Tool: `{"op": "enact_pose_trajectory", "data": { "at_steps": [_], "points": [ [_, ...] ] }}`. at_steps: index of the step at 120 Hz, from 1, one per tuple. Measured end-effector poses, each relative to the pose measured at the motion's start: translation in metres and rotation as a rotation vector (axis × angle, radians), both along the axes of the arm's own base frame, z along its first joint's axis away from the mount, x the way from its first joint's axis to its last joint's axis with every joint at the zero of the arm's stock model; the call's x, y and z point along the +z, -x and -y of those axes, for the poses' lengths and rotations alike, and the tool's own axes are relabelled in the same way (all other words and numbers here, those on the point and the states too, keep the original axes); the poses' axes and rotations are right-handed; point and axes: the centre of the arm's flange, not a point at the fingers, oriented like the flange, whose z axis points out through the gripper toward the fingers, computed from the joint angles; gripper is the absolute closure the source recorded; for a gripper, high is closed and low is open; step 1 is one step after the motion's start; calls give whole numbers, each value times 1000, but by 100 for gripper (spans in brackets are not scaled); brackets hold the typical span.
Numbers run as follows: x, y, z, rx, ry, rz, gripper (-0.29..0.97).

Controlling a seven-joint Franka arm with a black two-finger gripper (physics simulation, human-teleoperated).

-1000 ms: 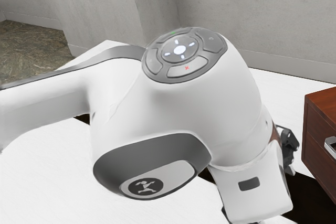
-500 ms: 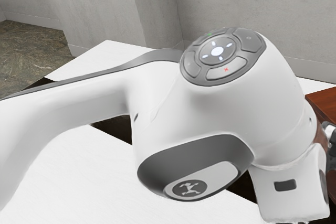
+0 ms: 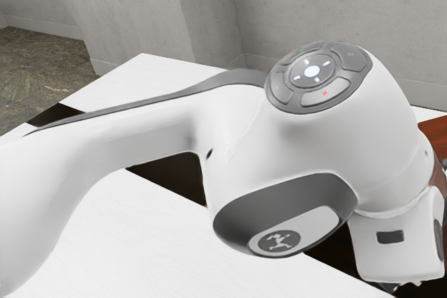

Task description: Pull the drawer handle with one arm to open the drawer

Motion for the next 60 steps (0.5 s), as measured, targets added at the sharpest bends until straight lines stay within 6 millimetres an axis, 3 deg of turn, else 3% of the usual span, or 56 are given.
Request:
{"op": "enact_pose_trajectory", "data": {
  "at_steps": [60],
  "points": [
    [-28, -27, 10, -64, -72, 17, 0]
  ]
}}
